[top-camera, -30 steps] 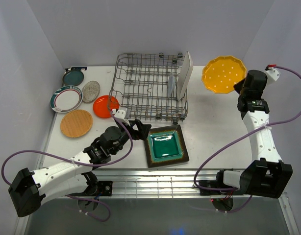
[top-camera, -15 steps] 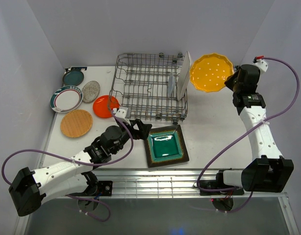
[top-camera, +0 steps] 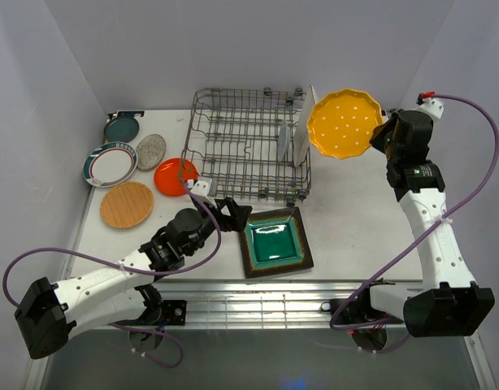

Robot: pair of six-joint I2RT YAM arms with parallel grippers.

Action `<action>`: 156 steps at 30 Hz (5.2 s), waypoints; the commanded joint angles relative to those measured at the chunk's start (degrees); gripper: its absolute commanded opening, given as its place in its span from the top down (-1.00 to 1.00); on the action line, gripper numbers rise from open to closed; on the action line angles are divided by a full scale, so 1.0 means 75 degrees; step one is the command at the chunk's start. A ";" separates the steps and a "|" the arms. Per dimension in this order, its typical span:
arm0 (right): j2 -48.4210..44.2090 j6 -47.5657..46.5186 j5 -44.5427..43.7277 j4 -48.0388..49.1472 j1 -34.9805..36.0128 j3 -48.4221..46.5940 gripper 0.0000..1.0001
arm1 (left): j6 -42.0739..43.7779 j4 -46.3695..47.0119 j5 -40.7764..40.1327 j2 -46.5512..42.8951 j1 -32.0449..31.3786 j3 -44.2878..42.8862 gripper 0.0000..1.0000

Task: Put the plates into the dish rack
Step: Insert the plate into the dish rack.

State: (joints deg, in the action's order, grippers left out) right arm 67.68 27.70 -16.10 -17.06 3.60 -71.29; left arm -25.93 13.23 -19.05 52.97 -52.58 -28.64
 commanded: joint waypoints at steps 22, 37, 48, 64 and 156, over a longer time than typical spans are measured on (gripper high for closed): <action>0.0467 -0.1092 -0.2388 0.1466 0.3024 -0.1616 0.84 | 0.0059 -0.0112 -0.0050 -0.0137 0.0026 -0.0259 -0.96; 0.2026 -0.2474 -0.4719 0.1981 0.4559 -0.2553 0.84 | 0.0036 -0.0136 -0.0050 -0.0184 0.0026 -0.0259 -0.96; 0.3619 -0.4548 -0.6513 0.3130 0.5298 -0.3466 0.84 | 0.0012 -0.0171 -0.0073 -0.0125 0.0026 -0.0294 -0.96; 0.6327 -0.8708 -0.7885 0.5813 0.5403 -0.5669 0.84 | -0.0316 -0.0628 -0.1093 -0.0348 0.0026 -0.0271 -0.96; 0.9960 -1.1626 -0.8799 0.8180 0.5216 -0.7042 0.85 | -0.0386 -0.0874 -0.0941 0.0027 0.0026 -0.0540 -0.96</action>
State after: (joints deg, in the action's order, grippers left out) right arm 142.78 -58.74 -80.64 38.02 42.15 -121.71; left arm -28.56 6.83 -26.41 53.17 -52.58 -30.81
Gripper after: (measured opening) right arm 0.109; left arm 0.978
